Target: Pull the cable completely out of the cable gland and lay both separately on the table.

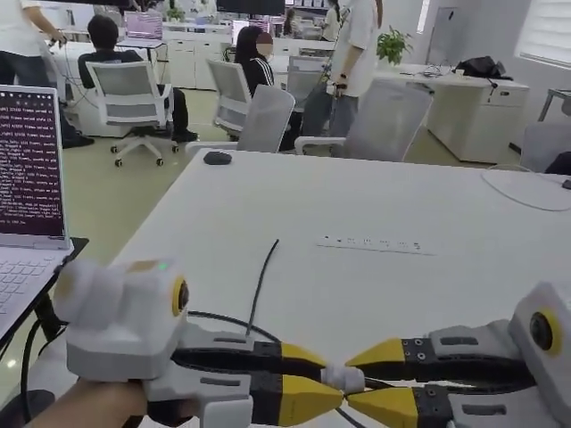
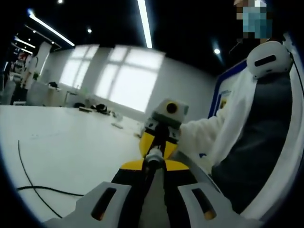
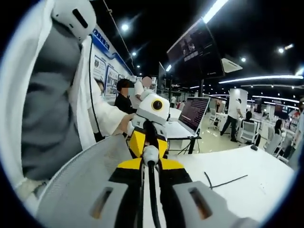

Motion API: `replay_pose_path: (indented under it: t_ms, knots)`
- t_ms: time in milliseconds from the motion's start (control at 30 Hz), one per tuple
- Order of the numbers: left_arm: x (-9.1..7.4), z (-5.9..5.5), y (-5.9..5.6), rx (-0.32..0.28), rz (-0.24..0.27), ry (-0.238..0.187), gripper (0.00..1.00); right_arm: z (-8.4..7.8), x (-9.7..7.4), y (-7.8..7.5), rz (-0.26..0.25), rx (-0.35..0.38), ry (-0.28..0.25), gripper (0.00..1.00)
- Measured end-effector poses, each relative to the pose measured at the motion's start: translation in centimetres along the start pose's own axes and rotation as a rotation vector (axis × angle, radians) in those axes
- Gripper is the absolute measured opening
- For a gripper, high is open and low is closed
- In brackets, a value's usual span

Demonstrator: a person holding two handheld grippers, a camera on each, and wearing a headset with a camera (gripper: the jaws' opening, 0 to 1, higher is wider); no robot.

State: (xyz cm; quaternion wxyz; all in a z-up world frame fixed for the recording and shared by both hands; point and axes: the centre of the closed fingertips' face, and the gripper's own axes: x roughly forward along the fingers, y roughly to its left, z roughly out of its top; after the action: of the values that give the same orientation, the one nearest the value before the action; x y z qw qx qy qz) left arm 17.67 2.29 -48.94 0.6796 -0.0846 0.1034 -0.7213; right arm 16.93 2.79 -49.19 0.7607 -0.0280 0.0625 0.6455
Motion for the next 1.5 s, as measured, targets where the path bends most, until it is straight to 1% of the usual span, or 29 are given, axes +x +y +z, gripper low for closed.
replay_pose_path:
  t_ms: [33,67,100,133,167,200,233,267,300,367,400,467,533,600,733,800,900,933,967,1033,1133,1167,1267,1300,1333,1367,1433,1467,1500]
  knots:
    - [0.0,0.3,-0.1,0.030,0.004,-0.013,0.14,0.1,-0.1,-0.2,0.001,0.060,-0.011,0.11]
    - [0.0,0.5,0.0,0.052,0.009,-0.020,0.15,0.2,-0.2,-0.3,0.001,0.097,-0.019,0.12]
    - [-0.1,1.1,0.3,0.093,0.032,-0.039,0.15,0.5,-0.4,-0.5,0.008,0.183,-0.040,0.15]
    - [-0.3,1.3,0.3,0.115,0.036,-0.047,0.15,0.9,-0.6,-0.8,0.008,0.261,-0.071,0.21]
    - [-0.5,1.8,0.3,0.157,0.044,-0.062,0.15,1.1,-0.8,-0.9,0.004,0.301,-0.087,0.28]
    - [-0.6,2.4,0.3,0.191,0.055,-0.083,0.15,1.2,-1.0,-1.0,0.007,0.357,-0.096,0.30]
    - [-0.7,2.7,0.2,0.213,0.049,-0.088,0.15,1.3,-1.2,-1.0,0.008,0.386,-0.104,0.28]
    - [-0.8,2.7,0.0,0.239,0.045,-0.084,0.15,1.5,-1.3,-1.1,0.010,0.415,-0.114,0.25]
    - [-0.7,2.6,0.1,0.287,0.056,-0.063,0.15,2.0,-1.3,-0.9,0.019,0.465,-0.142,0.25]
    - [-0.6,2.4,0.0,0.330,0.058,-0.035,0.15,2.8,-1.4,-0.7,0.042,0.515,-0.179,0.29]
    - [-0.4,2.3,0.0,0.332,0.057,-0.032,0.15,2.9,-1.3,-0.7,0.045,0.529,-0.180,0.30]
    - [-0.2,2.4,-0.2,0.343,0.056,-0.032,0.15,2.7,-1.2,-0.7,0.043,0.526,-0.168,0.29]
    - [-0.1,2.5,-0.3,0.358,0.053,-0.036,0.15,2.3,-0.8,-0.5,0.041,0.517,-0.143,0.28]
    - [-0.1,2.5,-0.3,0.365,0.049,-0.038,0.15,2.0,-0.7,-0.3,0.050,0.516,-0.135,0.25]
    - [0.1,2.3,-0.6,0.370,0.036,-0.024,0.15,2.0,-0.6,-0.2,0.063,0.519,-0.144,0.15]
    - [0.1,2.2,-0.5,0.368,0.041,-0.020,0.15,2.0,-0.6,-0.1,0.070,0.525,-0.144,0.13]
    - [0.0,2.2,-0.4,0.352,0.041,-0.025,0.15,2.2,-0.6,0.1,0.069,0.497,-0.152,0.11]
    - [0.0,2.3,-0.3,0.340,0.043,-0.027,0.15,2.3,-0.6,0.1,0.064,0.475,-0.153,0.11]
    - [0.0,2.3,-0.3,0.323,0.040,-0.026,0.15,2.3,-0.6,0.1,0.065,0.471,-0.150,0.11]
    - [0.0,2.1,-0.3,0.248,0.039,-0.022,0.15,2.2,-0.7,0.1,0.053,0.426,-0.139,0.10]
    - [0.0,2.0,-0.2,0.201,0.031,-0.023,0.15,2.1,-0.7,0.3,0.047,0.396,-0.135,0.10]
    - [0.0,1.9,-0.3,0.152,0.020,-0.020,0.15,2.1,-0.7,0.3,0.045,0.369,-0.130,0.10]
    - [0.0,1.7,-0.1,0.095,0.020,-0.012,0.15,1.9,-0.7,0.3,0.029,0.310,-0.110,0.10]
    - [0.0,1.6,0.0,0.041,0.020,-0.009,0.15,1.8,-0.7,0.2,0.017,0.268,-0.102,0.10]
    - [0.0,1.5,0.0,-0.001,0.017,-0.007,0.15,1.8,-0.7,0.2,0.014,0.250,-0.095,0.10]
    - [0.0,1.4,0.0,-0.071,0.010,-0.003,0.15,1.7,-0.7,0.3,0.009,0.209,-0.083,0.10]
    - [0.0,1.4,0.1,-0.109,0.002,-0.004,0.15,1.7,-0.7,0.4,0.000,0.124,-0.062,0.10]
    - [0.0,1.4,0.1,-0.101,0.002,-0.005,0.15,1.8,-0.7,0.4,-0.004,0.101,-0.056,0.10]
    - [0.0,1.3,0.0,-0.095,0.003,-0.005,0.15,1.7,-0.7,0.5,-0.003,0.097,-0.047,0.10]
